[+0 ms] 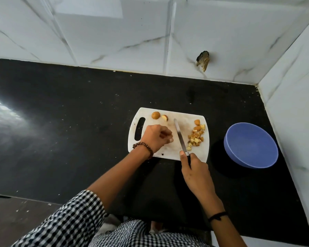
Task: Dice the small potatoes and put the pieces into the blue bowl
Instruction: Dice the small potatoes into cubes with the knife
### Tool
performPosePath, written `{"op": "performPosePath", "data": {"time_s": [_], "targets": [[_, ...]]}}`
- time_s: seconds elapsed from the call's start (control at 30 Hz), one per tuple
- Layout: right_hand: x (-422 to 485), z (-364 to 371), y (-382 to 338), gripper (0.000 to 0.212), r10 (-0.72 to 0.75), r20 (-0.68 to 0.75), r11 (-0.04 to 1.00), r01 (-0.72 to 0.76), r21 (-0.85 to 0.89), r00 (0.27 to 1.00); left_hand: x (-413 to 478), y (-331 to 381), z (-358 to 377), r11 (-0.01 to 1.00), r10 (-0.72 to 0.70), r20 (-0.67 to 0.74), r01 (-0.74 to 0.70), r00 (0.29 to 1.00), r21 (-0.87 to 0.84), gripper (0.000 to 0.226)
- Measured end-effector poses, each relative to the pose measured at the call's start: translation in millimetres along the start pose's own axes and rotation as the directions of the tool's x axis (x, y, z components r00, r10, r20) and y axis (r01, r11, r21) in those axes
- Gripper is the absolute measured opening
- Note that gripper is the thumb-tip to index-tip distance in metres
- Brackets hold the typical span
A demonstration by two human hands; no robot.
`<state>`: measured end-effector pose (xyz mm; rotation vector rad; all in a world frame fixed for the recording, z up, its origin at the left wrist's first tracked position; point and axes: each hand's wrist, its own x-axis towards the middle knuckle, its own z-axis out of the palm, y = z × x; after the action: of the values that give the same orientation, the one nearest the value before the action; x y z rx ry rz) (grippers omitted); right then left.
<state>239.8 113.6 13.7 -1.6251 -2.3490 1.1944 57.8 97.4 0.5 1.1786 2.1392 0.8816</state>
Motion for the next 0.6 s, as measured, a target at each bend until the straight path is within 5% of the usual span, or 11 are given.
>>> {"op": "performPosePath", "data": {"time_s": [0.6], "targets": [[-11.4,12.0,-2.6,0.045,-0.026,0.04,0.999,0.027,-0.021,0.999,-9.1,-6.8,2.4,0.996,-0.016,-0.085,0.024,0.996,0.088,0.019]]}}
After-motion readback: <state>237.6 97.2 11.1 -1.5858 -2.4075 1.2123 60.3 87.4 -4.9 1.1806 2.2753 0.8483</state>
